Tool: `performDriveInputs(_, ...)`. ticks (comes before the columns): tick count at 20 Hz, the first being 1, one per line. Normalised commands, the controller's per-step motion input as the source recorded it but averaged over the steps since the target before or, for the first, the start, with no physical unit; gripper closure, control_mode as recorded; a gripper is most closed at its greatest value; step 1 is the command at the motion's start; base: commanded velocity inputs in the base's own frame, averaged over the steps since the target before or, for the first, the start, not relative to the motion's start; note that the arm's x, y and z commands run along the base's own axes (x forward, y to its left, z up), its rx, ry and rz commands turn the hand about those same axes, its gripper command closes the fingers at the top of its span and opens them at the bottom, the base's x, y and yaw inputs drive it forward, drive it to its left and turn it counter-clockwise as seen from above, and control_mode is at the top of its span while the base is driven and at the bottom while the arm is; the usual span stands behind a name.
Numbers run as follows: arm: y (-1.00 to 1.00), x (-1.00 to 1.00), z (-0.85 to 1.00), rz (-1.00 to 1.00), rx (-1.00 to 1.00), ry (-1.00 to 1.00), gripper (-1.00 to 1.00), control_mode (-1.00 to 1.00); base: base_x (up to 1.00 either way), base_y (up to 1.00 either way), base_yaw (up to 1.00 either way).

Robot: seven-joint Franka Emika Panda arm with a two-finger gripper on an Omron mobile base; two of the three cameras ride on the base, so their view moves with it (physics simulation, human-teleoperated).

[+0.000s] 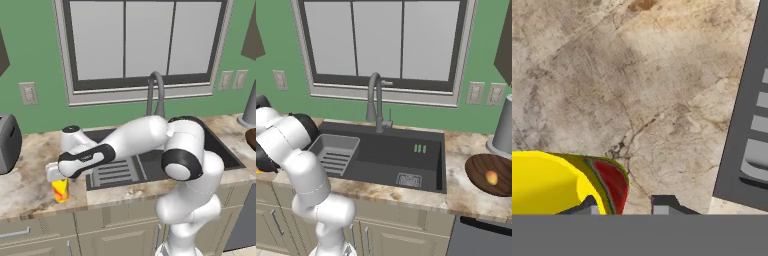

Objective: Move the cup from next to the sink to the open cabinet. Then, move the bowl with the mango to the fridge to clear the area for faucet cleaning.

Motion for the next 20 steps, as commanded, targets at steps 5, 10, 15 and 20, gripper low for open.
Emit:
performDriveInputs(5,0.0,-0.03,0.22,0.0,0.0,-0.08,1.0,-1.0,0.0,0.0,0.0)
performDriveInputs(10,-0.04,-0.1,0.59,0.0,0.0,-0.19,1.0,-1.0,0.0,0.0,0.0)
performDriveInputs(15,-0.6,-0.41,0.84,0.0,0.03,-0.35,1.0,-1.0,0.0,0.0,0.0)
performDriveInputs(20,-1.0,-0.66,0.59,0.0,0.05,-0.38,1.0,-1.0,0.0,0.0,0.0)
